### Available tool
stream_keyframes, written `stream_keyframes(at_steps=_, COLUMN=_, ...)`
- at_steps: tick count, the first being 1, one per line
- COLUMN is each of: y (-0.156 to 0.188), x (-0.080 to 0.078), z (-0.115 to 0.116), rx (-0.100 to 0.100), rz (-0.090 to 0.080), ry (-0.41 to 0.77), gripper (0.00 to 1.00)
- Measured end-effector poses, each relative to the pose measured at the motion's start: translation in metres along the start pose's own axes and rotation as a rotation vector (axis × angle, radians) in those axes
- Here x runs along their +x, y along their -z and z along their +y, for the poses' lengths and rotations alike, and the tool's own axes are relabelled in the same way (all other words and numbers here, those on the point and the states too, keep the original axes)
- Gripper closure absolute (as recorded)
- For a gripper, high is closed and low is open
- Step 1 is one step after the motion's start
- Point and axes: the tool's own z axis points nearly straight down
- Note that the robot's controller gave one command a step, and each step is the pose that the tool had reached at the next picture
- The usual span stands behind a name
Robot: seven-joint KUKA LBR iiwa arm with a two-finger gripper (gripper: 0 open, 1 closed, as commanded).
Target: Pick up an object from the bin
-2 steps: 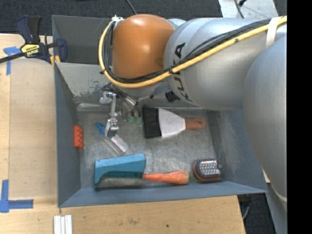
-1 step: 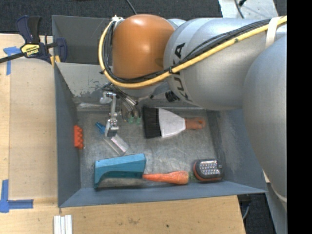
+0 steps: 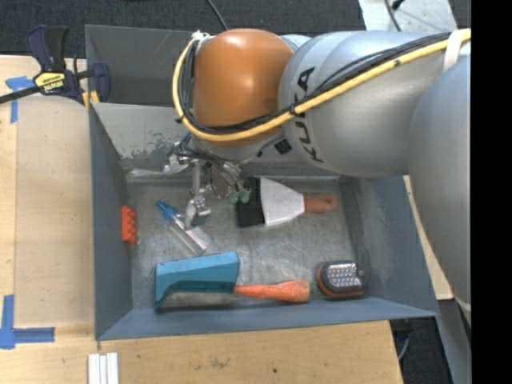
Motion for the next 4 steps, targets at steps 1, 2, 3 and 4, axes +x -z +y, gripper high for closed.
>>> stream_keyframes(at_steps=1, y=-0.045, x=-0.008, z=-0.012, rx=0.002, rz=-0.002, ry=0.15, gripper=0.0)
stream_keyframes(at_steps=2, y=-0.115, x=-0.024, z=-0.008, rx=-0.001, rz=-0.01, ry=0.027, gripper=1.0)
stream_keyframes(at_steps=3, y=-0.115, x=-0.024, z=-0.008, rx=-0.001, rz=-0.01, ry=0.026, gripper=1.0)
stream_keyframes(at_steps=4, y=0.011, x=-0.022, z=0.003, rx=0.001, rz=0.0, ry=0.066, gripper=1.0)
